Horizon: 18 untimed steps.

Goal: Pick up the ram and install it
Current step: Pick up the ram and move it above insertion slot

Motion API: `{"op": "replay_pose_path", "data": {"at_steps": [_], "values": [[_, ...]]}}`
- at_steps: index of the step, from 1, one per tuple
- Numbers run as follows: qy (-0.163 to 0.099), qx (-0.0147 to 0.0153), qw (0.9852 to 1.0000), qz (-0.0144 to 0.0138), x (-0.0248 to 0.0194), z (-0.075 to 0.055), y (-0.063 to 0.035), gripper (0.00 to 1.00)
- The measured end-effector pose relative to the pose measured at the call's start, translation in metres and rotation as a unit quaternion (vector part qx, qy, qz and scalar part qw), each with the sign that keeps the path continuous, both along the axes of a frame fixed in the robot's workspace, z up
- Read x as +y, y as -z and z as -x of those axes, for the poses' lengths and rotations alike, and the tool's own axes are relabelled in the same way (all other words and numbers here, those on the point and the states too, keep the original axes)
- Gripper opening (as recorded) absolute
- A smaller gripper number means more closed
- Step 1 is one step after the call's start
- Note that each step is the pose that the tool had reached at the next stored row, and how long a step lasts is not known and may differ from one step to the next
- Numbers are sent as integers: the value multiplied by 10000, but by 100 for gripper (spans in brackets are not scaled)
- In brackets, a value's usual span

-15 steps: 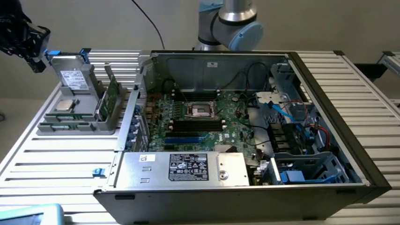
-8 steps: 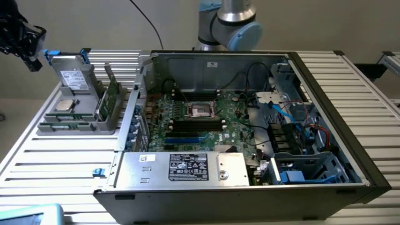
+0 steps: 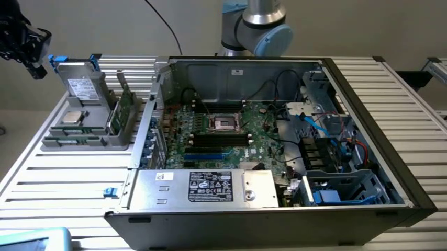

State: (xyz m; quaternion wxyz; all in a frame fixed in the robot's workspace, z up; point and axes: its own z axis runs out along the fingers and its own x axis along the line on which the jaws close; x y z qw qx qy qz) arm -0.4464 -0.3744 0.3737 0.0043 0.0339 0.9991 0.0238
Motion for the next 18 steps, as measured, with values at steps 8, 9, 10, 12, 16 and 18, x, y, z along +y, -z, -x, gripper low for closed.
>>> {"op": "replay_pose_path", "data": {"at_steps": [8, 9, 10, 12, 16, 18], "values": [[0, 0, 10000, 0, 4, 0, 0, 11], [0, 0, 10000, 0, 5, 0, 0, 11], [0, 0, 10000, 0, 7, -1, 1, 11], [-5, 0, 10000, 0, 11, -1, 2, 11], [-250, 0, 9997, 0, 13, -1, 6, 11], [-432, 0, 9991, 0, 13, -1, 6, 11]]}}
